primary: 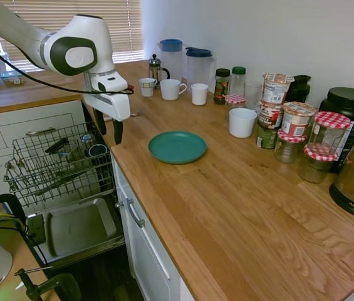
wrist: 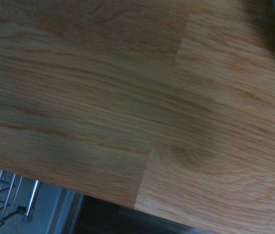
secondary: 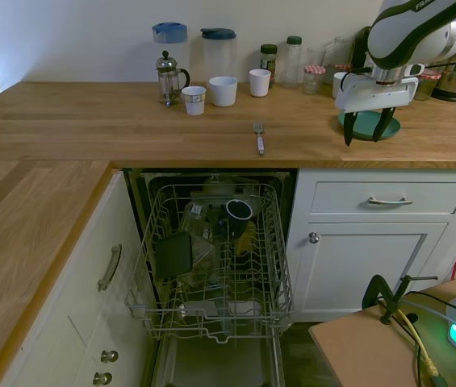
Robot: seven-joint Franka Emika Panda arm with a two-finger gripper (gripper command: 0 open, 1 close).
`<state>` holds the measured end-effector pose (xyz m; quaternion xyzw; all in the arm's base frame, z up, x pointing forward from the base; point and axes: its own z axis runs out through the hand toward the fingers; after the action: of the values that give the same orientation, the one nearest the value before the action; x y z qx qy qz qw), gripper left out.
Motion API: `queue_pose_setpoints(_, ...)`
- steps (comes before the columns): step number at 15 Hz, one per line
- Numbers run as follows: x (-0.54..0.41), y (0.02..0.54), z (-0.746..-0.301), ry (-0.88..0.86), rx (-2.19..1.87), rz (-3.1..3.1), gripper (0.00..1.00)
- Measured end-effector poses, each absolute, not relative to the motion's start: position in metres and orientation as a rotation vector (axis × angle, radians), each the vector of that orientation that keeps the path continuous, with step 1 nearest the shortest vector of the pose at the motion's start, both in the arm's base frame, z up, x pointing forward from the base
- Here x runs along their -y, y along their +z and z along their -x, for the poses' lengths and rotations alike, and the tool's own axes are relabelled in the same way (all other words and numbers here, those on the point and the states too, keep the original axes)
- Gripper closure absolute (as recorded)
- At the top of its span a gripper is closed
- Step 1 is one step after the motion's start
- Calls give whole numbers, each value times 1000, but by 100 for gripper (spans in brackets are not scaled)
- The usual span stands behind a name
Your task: Put the fork in the dishwasher
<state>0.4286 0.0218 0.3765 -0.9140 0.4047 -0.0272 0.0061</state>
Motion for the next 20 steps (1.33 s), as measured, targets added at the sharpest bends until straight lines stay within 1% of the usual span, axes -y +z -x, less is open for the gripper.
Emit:
queue_pose_setpoints(3, -24, 382, -432, -97, -1275, 2847, 0)
queue_pose_setpoints(5, -36, 404, -449, -120, -1314, 2791, 0)
queue_pose_setpoints(8, -75, 427, -491, -131, -1412, 2698, 0)
queue_pose_setpoints(12, -132, 438, -551, -129, -1527, 2571, 0)
queue_pose_setpoints(15, -165, 436, -579, -127, -1556, 2532, 0)
queue_pose_setpoints(20, -200, 416, -608, -91, -1581, 2558, 0)
